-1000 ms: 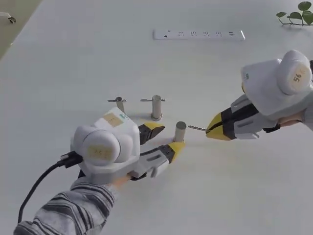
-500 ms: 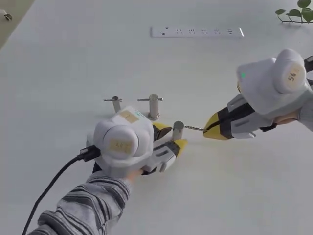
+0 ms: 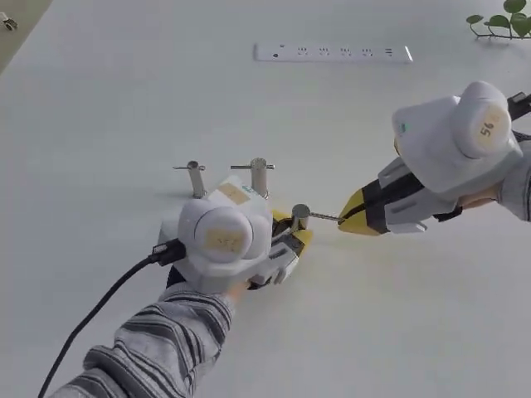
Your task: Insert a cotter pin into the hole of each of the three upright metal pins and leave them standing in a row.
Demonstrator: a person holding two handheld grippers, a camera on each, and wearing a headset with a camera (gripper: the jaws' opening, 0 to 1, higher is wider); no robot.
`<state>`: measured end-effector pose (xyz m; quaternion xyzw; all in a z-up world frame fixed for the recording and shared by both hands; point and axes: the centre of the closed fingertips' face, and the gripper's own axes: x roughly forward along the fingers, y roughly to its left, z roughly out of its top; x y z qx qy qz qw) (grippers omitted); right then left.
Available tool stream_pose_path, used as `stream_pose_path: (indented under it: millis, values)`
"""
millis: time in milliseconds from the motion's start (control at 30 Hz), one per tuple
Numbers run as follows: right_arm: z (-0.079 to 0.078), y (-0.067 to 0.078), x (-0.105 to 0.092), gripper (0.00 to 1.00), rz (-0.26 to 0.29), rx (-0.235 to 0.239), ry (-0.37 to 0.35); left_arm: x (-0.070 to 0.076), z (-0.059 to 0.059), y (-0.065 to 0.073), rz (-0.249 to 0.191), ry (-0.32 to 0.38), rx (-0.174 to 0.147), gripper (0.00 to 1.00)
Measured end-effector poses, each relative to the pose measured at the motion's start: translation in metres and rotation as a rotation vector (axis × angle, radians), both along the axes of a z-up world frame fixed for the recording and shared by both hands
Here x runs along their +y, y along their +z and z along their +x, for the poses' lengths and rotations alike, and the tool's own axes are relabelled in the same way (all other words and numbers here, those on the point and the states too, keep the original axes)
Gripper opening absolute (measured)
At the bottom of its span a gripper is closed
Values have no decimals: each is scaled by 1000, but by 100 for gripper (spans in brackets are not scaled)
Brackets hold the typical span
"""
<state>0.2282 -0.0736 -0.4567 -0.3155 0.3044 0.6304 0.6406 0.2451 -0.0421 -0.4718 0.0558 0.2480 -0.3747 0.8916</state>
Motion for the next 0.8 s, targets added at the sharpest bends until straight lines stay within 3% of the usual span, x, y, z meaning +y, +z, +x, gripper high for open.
stream_pose_path:
  millis: [633, 800]
  values:
    - [4, 2, 2, 0, -90, -89, 75, -2, 0, -2, 24, -18, -18, 10]
    - [4, 2, 1, 0, -95, -88, 82, -2, 0, -3, 23, -19, -19, 10]
